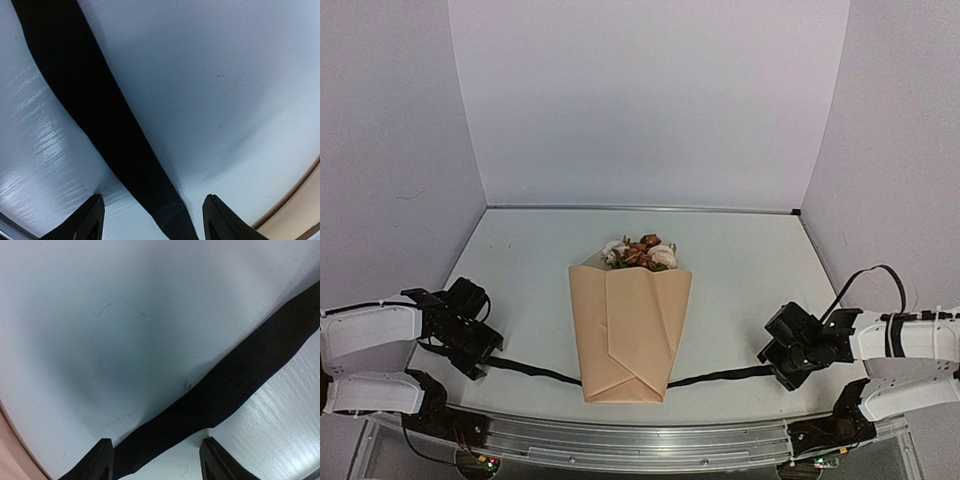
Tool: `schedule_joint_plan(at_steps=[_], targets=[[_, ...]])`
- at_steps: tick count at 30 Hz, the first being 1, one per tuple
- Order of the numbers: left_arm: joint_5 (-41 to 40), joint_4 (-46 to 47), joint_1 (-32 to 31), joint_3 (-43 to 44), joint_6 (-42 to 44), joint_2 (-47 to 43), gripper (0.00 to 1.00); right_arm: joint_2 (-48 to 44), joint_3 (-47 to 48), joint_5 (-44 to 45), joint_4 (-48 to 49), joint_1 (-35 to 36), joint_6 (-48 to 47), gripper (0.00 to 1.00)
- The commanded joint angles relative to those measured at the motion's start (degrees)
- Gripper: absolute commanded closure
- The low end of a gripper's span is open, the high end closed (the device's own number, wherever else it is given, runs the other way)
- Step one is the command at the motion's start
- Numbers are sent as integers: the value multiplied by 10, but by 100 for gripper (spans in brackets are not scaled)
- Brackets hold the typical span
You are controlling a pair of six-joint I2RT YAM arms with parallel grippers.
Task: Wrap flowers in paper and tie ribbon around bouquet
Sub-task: Pick up the ribbon at the center of the board.
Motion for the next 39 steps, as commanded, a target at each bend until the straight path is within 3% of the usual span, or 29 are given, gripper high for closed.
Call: schedule_joint_plan(at_steps=[1,3,6,8,12,13,17,29,39], targets=[[-20,37,6,1,-5,45,35,24,-13,4,-4,-32,-22,38],[-23,50,8,2,-5,61,40,36,-9,1,1,-42,-30,38],[-28,67,11,7,-2,84,56,60,7,-2,7,-48,-42,43],[-31,76,16,13,6,104,65,73,12,-4,8,-50,-45,52],[-30,92,37,23,33,138,96,85,14,-5,11,-56,-50,74],[-29,99,43,24,39,144,99,86,16,-3,11,-57,-51,80],[-39,123,68,35,77,158,100,100,42,7,11,-62,-70,100],[-83,130,78,120,140,194,100,207,150,1,33,-125,-141,100],[-126,139,78,175,198,230,100,264,206,-28,50,-131,-158,100]])
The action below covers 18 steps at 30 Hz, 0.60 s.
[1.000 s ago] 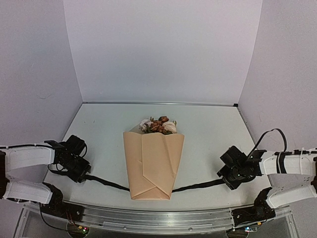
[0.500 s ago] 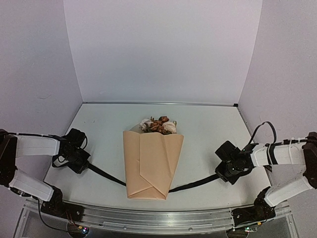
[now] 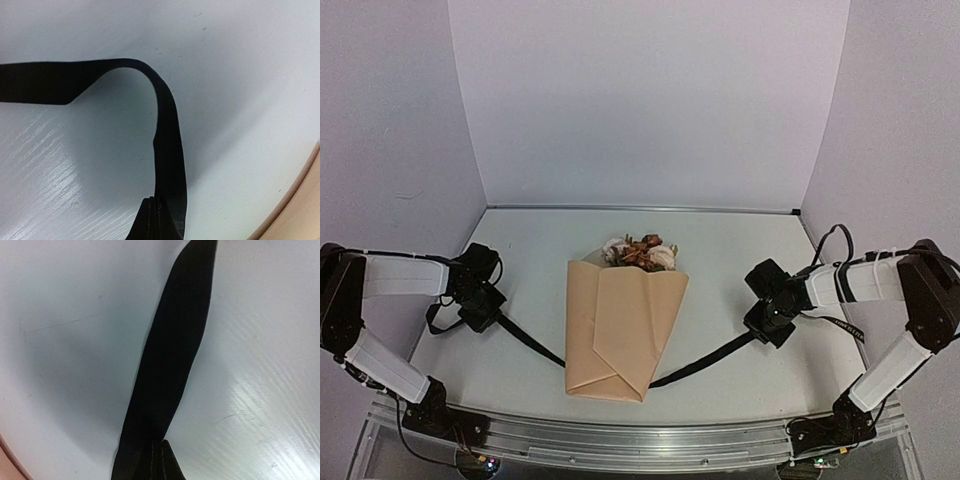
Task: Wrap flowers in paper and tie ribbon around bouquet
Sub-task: Pick up the ribbon at the center of the board.
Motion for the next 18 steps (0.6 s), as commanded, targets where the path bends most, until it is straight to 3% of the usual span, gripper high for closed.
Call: schedule_joint_plan(at_steps=[1,5,9,12,15,18], targets=[[-35,8,3,36,39,12,100,2,17,-4,6,-4,-16,100],[-17,11,3,31,43,9,100,-18,-2,-2,2,-15,-10,100],[-7,17,3,23,45,1,100,-33,-10,-8,-2,-16,-4,60],[-1,18,4,23,47,0,100,-42,-6,5,-2,-16,-10,45],[2,19,3,25,49,-2,100,-43,-1,17,-4,-22,-19,38],[5,19,3,27,49,-5,100,-33,-4,21,-4,-42,-34,39]])
